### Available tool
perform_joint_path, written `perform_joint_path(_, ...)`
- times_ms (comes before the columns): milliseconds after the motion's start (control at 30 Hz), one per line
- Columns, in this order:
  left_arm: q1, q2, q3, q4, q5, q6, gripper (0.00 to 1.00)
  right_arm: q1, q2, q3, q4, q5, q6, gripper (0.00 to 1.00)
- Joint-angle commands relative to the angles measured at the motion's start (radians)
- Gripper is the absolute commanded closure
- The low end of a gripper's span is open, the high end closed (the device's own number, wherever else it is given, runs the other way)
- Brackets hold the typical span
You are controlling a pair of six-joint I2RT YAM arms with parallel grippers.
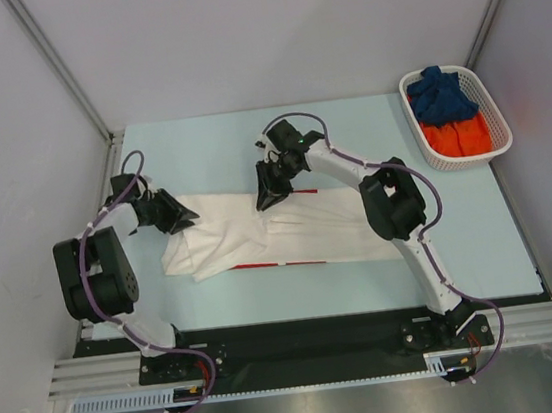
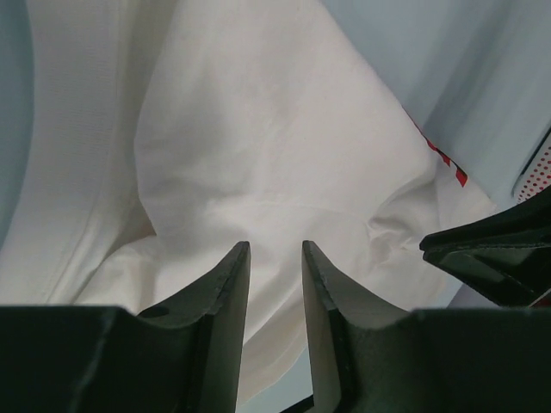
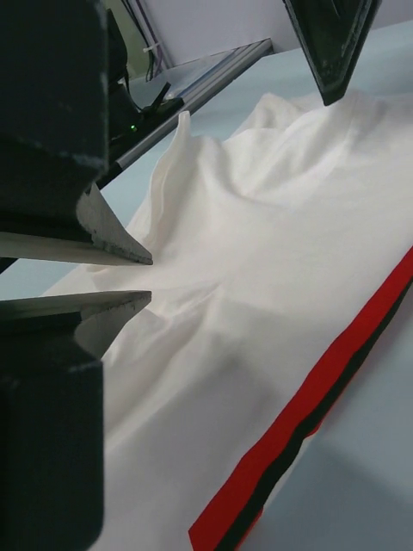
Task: Fold and stack the t-shirts
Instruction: Fold the tshirt
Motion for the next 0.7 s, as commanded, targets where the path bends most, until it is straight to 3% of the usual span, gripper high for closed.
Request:
perform_joint_path(0,0.005,0.043,0.07,0.018,0.028,-0.015,0.65,0.003,-0.01,0.038,0.018,-0.017,0.016,0.77)
perform_joint_path(200,0.009,0.109,0.112,-0.051,-0.029,0.014,0.67,0.0,0.018,-0.009,0.023,-0.026,0.006,0.77)
perform_joint_path(467,0.018,0.168,0.117,-0.068,-0.087,0.054,0.68,-0.037,-0.09,-0.342,0.16,-0.02,0.036,0.81)
perform_joint_path(667,0.034,0.111,0.161,-0.129,-0.213,0.114,0.68,-0.051,-0.11,-0.295,0.089,0.017,-0.017,0.83)
